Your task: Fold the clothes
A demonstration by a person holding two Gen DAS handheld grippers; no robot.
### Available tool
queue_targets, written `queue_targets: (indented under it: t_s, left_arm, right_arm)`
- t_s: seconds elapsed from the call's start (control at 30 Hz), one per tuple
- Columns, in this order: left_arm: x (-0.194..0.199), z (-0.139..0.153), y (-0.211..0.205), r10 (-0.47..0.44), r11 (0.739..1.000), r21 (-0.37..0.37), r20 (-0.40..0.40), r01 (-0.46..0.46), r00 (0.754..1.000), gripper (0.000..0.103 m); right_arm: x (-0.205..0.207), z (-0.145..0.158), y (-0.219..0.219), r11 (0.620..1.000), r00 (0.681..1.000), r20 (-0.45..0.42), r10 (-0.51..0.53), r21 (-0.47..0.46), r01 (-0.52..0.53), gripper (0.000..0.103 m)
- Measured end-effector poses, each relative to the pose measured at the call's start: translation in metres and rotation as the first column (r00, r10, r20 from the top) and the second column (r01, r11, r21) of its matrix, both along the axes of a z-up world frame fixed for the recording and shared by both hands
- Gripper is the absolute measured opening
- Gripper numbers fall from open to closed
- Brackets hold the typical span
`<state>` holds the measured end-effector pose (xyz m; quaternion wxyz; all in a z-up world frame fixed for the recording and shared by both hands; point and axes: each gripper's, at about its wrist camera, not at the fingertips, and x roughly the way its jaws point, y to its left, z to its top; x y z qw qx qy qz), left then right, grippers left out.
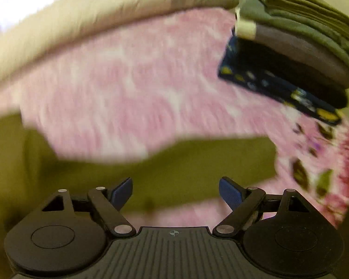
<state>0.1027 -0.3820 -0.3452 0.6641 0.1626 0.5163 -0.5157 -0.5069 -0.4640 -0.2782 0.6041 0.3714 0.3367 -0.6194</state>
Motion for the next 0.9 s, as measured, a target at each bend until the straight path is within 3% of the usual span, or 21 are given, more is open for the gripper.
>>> queue_targets:
  t_s: [0.13, 0.2, 0.4, 0.47, 0.53, 0.57, 0.6, 0.63, 0.67, 0.73, 0.8, 0.9]
  left_arm:
    - [-0.016, 0.005, -0.041, -0.189, 0.981, -0.03, 0.033, 0.19, 0.981, 0.024]
    - [-0.026, 0.003, -0.064, -0.281, 0.958, -0.043, 0.051, 0.283, 0.958, 0.029]
    - [-0.058, -0.01, -0.131, -0.515, 0.85, -0.053, 0.123, 0.524, 0.848, 0.043]
    - [-0.061, -0.023, -0.145, -0.562, 0.82, -0.013, 0.166, 0.572, 0.81, 0.045]
    - [-0.063, -0.036, -0.158, -0.604, 0.791, 0.035, 0.208, 0.611, 0.769, 0.045]
    - [-0.06, -0.043, -0.159, -0.619, 0.78, 0.051, 0.203, 0.623, 0.758, 0.037]
    - [-0.056, -0.05, -0.158, -0.632, 0.772, 0.064, 0.189, 0.633, 0.752, 0.028]
    - [-0.052, -0.052, -0.155, -0.636, 0.767, 0.045, 0.186, 0.64, 0.749, 0.021]
    - [-0.049, -0.05, -0.153, -0.628, 0.772, 0.019, 0.18, 0.636, 0.757, 0.003]
    - [-0.041, -0.044, -0.15, -0.607, 0.785, -0.032, 0.157, 0.619, 0.779, 0.002]
    - [-0.034, -0.03, -0.149, -0.581, 0.795, -0.078, 0.187, 0.601, 0.793, 0.002]
    - [-0.018, -0.005, -0.16, -0.49, 0.83, -0.162, 0.244, 0.533, 0.837, 0.003]
  right_arm:
    - [0.037, -0.012, -0.064, 0.992, 0.984, 0.119, 0.13, -0.022, -0.128, 0.083]
    - [0.071, -0.021, -0.09, 0.973, 0.957, 0.177, 0.232, -0.029, -0.23, 0.075]
    - [0.182, -0.054, -0.137, 0.863, 0.813, 0.326, 0.482, -0.016, -0.505, 0.075]
    - [0.203, -0.069, -0.145, 0.838, 0.79, 0.336, 0.513, 0.002, -0.545, 0.075]
    - [0.216, -0.086, -0.151, 0.825, 0.783, 0.335, 0.524, 0.026, -0.564, 0.075]
    - [0.219, -0.094, -0.155, 0.822, 0.781, 0.346, 0.521, 0.045, -0.568, 0.075]
    - [0.223, -0.099, -0.156, 0.812, 0.773, 0.351, 0.529, 0.057, -0.581, 0.063]
    - [0.227, -0.1, -0.156, 0.797, 0.76, 0.352, 0.546, 0.062, -0.601, 0.006]
    - [0.231, -0.102, -0.156, 0.781, 0.747, 0.353, 0.564, 0.067, -0.621, 0.003]
    - [0.24, -0.101, -0.157, 0.749, 0.72, 0.336, 0.607, 0.059, -0.66, 0.001]
    - [0.248, -0.088, -0.162, 0.726, 0.699, 0.272, 0.661, 0.002, -0.687, 0.001]
    - [0.258, -0.06, -0.179, 0.725, 0.7, 0.195, 0.687, -0.109, -0.68, 0.001]
